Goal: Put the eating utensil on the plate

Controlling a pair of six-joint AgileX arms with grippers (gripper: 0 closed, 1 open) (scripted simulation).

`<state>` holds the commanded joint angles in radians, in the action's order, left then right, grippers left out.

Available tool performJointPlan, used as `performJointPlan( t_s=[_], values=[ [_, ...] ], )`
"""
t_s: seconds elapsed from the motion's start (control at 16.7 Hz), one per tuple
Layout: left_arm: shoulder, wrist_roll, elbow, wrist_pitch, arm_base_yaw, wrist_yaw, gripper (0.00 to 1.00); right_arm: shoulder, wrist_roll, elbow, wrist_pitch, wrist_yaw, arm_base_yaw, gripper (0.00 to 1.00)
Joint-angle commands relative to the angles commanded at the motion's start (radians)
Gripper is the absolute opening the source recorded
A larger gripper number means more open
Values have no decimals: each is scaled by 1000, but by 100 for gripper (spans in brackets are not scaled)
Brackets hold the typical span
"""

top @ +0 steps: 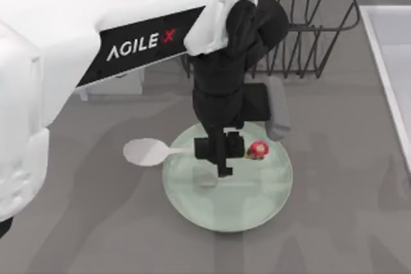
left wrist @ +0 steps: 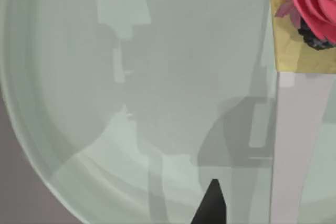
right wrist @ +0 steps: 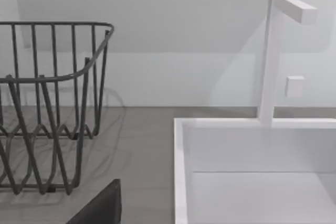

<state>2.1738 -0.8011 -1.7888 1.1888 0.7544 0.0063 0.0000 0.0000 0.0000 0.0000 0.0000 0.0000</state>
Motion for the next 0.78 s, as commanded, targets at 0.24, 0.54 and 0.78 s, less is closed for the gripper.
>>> performJointPlan(
  t_s=[0.24,0.54,0.78],
  values=[
    [29,27,-38,-10,39,-4,0,0,0,0,0,0,0,100],
    [27,27,-38,-19,39,-7,0,0,0,0,0,0,0,100],
    [32,36,-61,-72,52,-30,0,0,0,0,0,0,0,100]
  ],
)
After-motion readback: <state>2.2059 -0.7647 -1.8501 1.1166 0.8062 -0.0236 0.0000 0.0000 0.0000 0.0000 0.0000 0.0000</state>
